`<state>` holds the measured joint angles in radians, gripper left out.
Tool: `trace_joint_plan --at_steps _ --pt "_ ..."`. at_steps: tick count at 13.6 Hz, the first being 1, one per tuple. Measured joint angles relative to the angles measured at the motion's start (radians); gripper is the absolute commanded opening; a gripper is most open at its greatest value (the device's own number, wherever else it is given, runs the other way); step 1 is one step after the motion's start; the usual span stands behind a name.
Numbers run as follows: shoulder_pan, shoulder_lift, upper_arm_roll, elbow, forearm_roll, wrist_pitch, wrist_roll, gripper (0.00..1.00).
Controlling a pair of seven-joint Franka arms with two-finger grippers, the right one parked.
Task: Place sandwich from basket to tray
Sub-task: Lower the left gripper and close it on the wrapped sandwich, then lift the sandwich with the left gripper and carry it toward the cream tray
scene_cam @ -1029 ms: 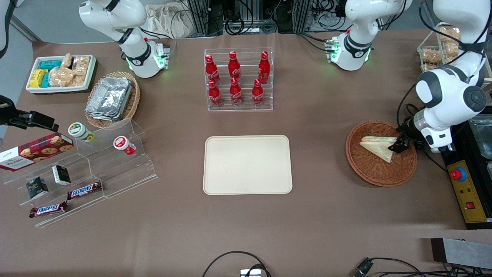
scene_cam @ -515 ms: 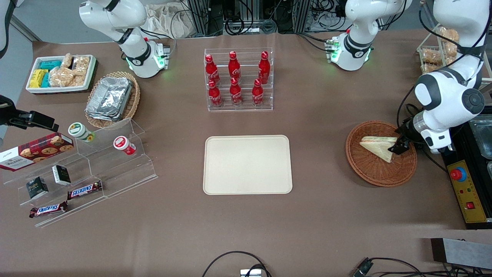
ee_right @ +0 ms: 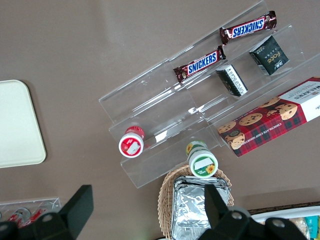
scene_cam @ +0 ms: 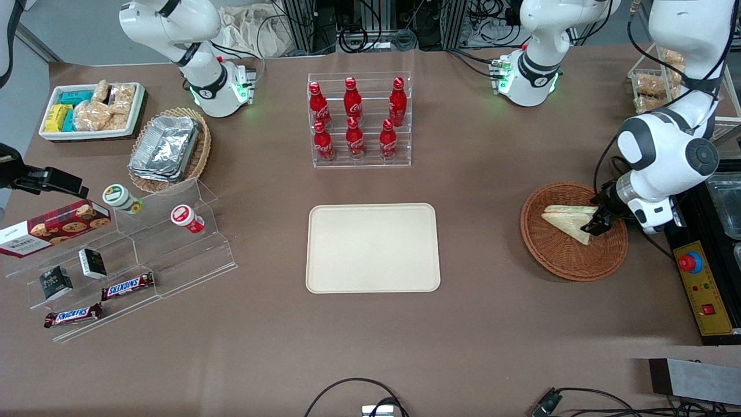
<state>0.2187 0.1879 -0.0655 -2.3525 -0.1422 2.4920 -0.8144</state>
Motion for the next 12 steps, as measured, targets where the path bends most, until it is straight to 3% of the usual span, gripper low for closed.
trace_joint_plan --at_steps 1,3,5,6,12 --pt "0.0 0.003 -0.001 0.0 0.0 0.002 0.0 0.8" --pt "-0.002 0.006 -0.005 0.0 0.0 0.003 -0.002 0.47" --pt "-0.003 0.01 -0.009 0.0 0.0 0.003 -0.002 0.19" --pt "-0.004 0.013 -0.011 0.0 0.0 0.005 -0.002 0.13" --pt "-0.012 0.011 -0.013 0.001 0.0 0.007 -0.002 0.13"
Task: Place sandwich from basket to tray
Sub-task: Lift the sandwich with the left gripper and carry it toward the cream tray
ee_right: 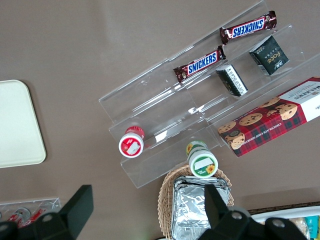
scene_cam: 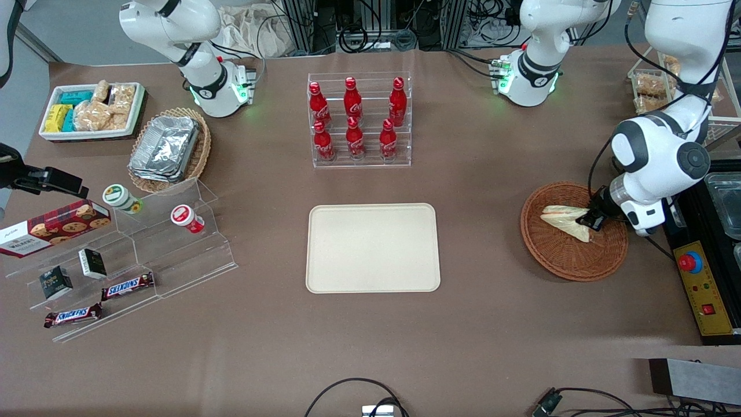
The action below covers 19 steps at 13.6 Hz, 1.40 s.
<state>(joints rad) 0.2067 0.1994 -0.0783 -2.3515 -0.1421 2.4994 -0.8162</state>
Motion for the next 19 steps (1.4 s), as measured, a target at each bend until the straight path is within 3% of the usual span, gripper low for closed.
trace_joint_plan --at_steps 5,10,15,19 --pt "-0.034 -0.025 -0.003 0.014 0.004 -0.042 0.021 0.13" --pt "-0.077 -0.091 -0.006 0.157 0.037 -0.276 0.052 0.09" --pt "-0.21 -0.097 -0.016 0.28 0.048 -0.365 0.054 0.1" --pt "-0.295 -0.094 -0.02 0.3 0.116 -0.37 0.056 0.12"
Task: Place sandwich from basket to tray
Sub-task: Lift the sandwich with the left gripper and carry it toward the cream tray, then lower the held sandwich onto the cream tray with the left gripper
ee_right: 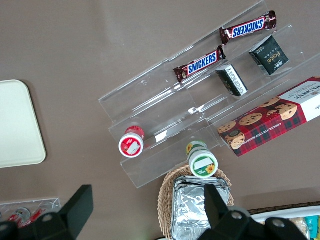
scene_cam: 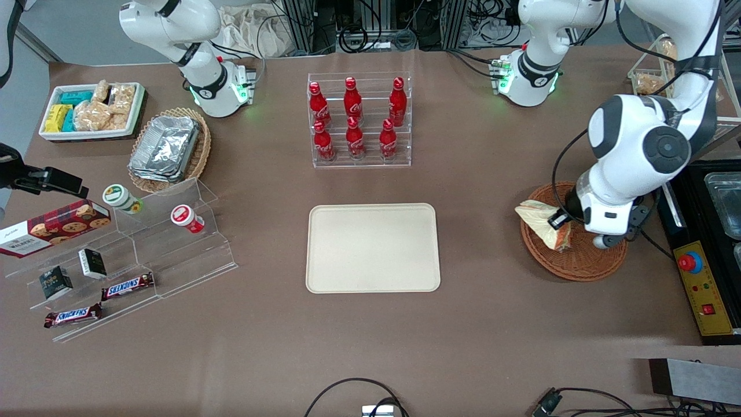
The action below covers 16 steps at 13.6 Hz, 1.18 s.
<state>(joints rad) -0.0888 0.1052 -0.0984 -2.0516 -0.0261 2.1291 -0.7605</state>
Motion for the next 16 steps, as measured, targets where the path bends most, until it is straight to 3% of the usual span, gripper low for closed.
trace_joint_plan --at_steps 10,16 --pt "-0.318 0.166 -0.008 0.167 0.09 0.0 -0.003 0.15" --pt "-0.43 0.294 -0.007 0.296 0.104 -0.003 0.0 0.19"
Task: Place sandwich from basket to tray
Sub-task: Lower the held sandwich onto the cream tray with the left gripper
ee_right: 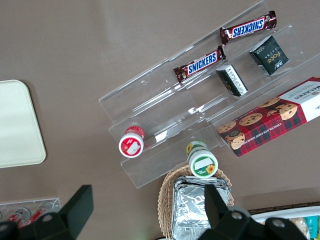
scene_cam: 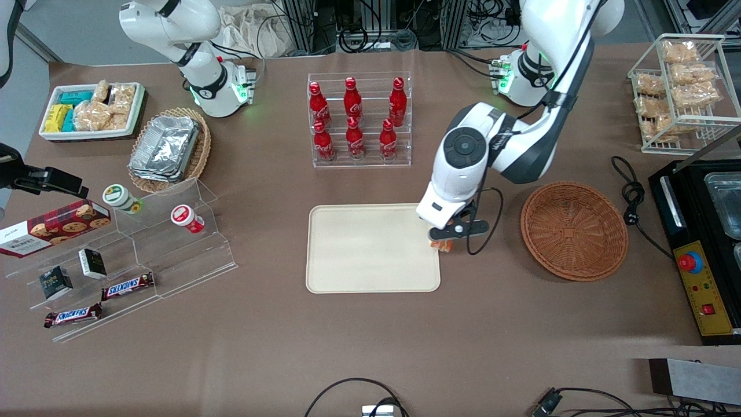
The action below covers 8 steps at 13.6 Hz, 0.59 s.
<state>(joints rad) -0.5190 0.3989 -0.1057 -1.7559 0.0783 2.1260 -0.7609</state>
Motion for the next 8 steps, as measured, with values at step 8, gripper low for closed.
trace_joint_plan --at_steps 8 --pt "-0.044 0.178 0.001 0.136 0.018 -0.001 0.012 0.19"
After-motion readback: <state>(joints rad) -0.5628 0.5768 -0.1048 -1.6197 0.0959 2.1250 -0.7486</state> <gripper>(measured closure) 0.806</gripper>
